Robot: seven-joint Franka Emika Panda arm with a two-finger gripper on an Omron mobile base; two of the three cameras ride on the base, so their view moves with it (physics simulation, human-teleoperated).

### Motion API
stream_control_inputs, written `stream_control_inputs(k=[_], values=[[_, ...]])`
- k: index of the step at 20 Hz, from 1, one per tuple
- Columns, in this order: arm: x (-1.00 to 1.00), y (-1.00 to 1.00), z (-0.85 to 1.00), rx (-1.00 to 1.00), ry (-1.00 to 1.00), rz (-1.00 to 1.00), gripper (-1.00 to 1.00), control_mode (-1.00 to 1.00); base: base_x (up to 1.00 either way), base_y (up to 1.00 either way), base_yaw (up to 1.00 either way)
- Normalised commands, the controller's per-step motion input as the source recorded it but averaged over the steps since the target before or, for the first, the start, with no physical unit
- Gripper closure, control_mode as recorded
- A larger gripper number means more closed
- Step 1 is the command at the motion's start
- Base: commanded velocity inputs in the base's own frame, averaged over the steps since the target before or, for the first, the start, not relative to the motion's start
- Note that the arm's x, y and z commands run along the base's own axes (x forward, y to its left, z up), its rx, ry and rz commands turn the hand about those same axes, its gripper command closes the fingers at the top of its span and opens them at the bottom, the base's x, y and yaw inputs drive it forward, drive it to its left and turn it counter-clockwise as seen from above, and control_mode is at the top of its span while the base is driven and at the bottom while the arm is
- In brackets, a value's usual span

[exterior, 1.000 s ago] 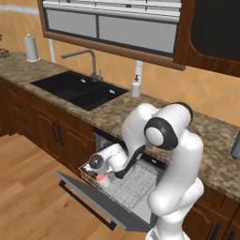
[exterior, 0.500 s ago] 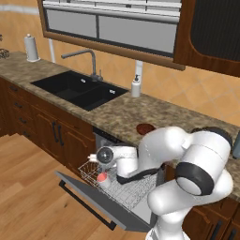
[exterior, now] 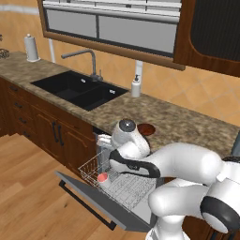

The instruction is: Pick up the cup and bowl from the counter, place them in the dishwasher, and close the dishwasher door.

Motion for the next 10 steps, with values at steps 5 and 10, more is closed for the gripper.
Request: stream_control_inputs(k=[5, 10], values=[[0.0, -0.08, 0.75, 0.0, 0.16, -0.02, -1.0, -1.0, 0.0, 0.0, 0.0], [0.0, -0.5, 0.01, 0.0, 0.03, -0.05, -1.0, -1.0, 0.0, 0.0, 0.0]])
